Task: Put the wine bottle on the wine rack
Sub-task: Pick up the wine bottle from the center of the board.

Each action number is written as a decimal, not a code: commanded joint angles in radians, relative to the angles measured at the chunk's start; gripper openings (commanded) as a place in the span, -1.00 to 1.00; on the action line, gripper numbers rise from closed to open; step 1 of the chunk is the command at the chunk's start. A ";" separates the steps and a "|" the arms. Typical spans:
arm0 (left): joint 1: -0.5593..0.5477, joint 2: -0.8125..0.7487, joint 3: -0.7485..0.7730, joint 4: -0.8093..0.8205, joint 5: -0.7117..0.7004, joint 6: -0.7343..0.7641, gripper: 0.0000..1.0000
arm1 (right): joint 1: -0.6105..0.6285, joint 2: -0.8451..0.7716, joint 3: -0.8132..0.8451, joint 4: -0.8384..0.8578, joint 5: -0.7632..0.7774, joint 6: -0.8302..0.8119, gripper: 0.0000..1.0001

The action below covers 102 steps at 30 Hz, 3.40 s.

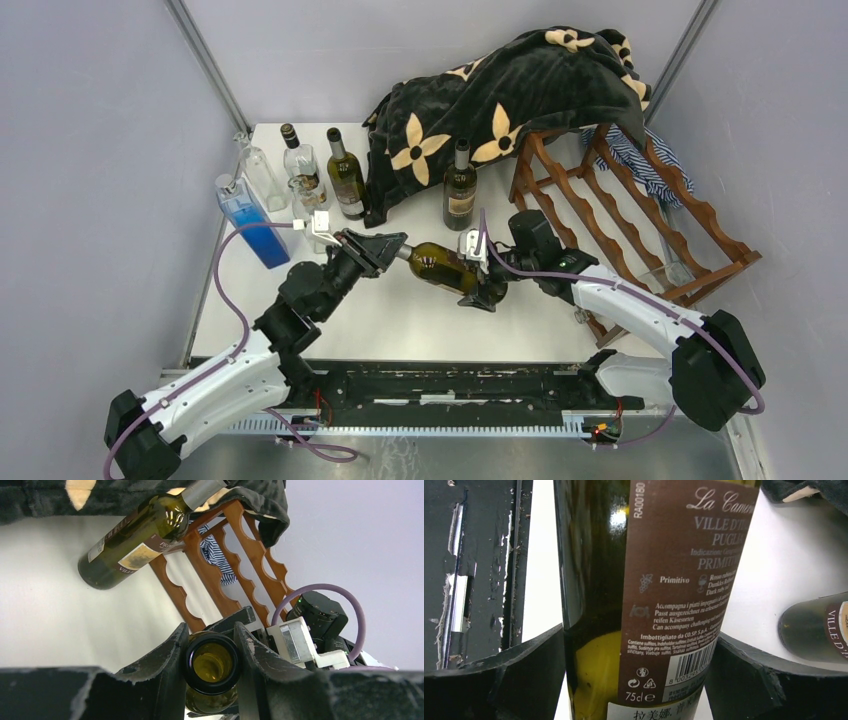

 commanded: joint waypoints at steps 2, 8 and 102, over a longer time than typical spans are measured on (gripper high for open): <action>0.001 -0.031 0.008 0.242 -0.019 -0.129 -0.96 | 0.008 -0.002 0.007 0.049 0.006 -0.029 0.80; 0.001 -0.044 -0.003 0.238 -0.031 -0.131 -0.96 | 0.010 -0.018 0.020 0.018 -0.015 -0.076 -0.07; -0.002 0.263 0.097 -0.262 0.997 0.303 -0.96 | 0.076 -0.068 0.370 -0.695 0.153 -0.706 0.96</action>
